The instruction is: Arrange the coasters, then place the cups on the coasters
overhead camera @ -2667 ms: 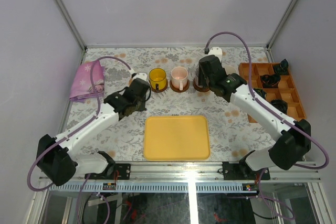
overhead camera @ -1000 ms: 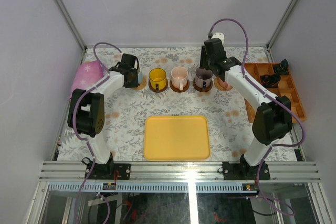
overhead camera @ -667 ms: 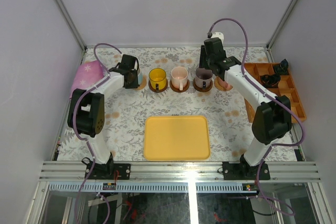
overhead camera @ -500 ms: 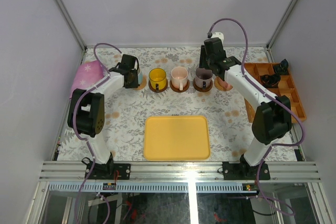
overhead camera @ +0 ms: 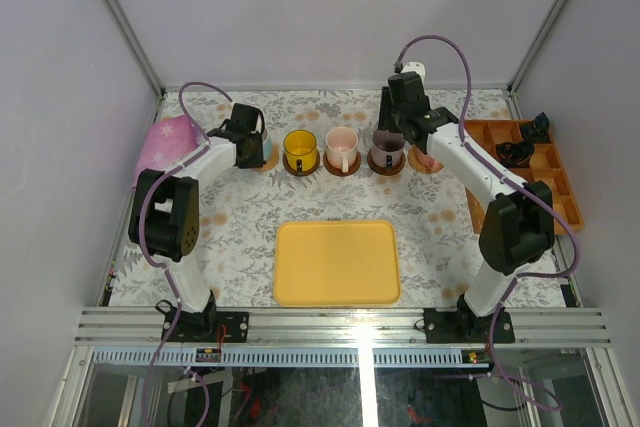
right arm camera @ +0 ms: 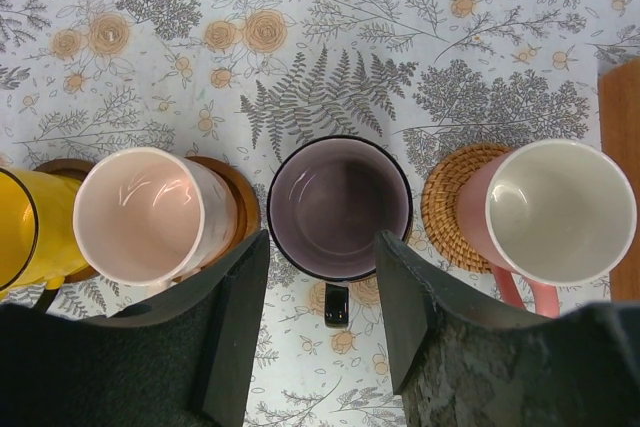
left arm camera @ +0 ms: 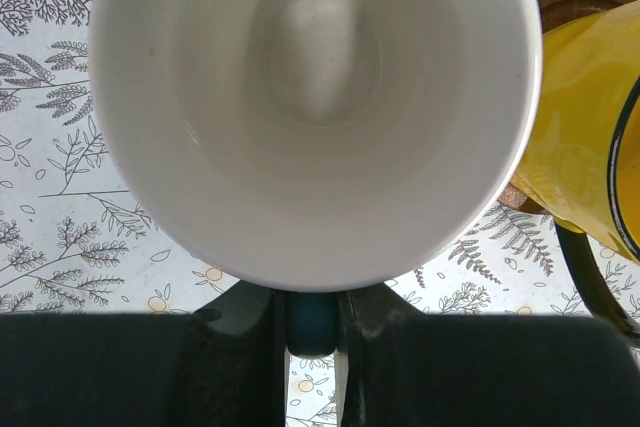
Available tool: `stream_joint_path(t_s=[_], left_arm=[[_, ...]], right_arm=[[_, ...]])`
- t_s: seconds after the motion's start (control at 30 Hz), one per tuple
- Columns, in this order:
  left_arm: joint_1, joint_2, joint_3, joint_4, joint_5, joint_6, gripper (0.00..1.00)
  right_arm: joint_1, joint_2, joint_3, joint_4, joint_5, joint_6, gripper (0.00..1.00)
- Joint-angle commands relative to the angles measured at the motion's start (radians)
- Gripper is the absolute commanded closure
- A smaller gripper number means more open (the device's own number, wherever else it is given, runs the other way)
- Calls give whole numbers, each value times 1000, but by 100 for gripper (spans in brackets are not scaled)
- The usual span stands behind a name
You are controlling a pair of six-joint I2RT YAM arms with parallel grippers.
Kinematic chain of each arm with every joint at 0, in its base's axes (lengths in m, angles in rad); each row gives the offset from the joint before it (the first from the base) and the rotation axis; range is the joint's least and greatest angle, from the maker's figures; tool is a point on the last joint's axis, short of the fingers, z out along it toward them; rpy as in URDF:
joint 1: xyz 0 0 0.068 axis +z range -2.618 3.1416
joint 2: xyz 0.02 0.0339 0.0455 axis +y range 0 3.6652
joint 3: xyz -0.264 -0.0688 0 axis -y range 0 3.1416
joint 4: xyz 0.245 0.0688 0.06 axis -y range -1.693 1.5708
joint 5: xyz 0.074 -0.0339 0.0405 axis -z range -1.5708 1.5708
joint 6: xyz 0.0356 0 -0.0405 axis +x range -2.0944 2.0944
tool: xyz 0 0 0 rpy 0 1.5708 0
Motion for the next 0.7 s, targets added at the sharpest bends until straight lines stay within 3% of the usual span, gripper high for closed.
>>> stream_joint_path(t_s=[0.0,0.57,0.67], left_arm=[[10,-52,10,70,-1,22,100],[10,-48,55,-3,-22,56,100],[9,-38,67,-17,-23,59,96]], right_arm=[[-4,11,53,7,-29,14,47],[-4,17,59,3,-46,24,47],[-4,22,63,4,-53,24,47]])
